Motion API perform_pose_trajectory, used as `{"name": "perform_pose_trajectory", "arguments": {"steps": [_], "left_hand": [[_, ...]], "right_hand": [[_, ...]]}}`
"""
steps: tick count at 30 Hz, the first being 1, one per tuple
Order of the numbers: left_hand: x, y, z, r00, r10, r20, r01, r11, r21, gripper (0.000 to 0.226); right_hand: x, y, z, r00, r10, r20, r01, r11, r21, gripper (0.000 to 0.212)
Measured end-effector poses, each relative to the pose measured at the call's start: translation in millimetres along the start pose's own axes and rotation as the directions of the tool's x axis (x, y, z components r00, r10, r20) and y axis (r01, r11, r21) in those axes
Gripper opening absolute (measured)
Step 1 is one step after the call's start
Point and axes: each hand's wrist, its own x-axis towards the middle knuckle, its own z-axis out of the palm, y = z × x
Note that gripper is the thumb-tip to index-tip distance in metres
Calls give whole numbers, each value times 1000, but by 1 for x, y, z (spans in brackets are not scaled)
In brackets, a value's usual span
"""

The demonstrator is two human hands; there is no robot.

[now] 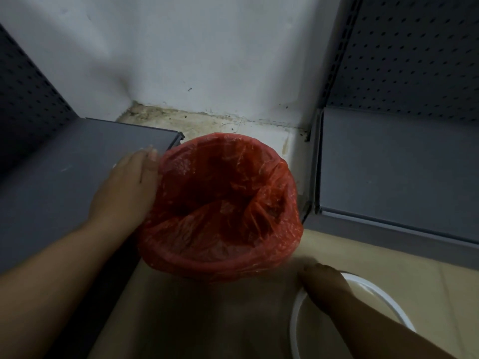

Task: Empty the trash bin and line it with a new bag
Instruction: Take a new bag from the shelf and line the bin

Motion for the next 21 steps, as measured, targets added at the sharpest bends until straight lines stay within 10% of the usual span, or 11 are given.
{"name": "perform_pose_trajectory", "arguments": {"steps": [21], "left_hand": [[1,2,-4,999,-38,1,38,993,-108,58]], "right_hand": [[-114,-12,-154,874,-411,-261,393,912,-119,30]]}}
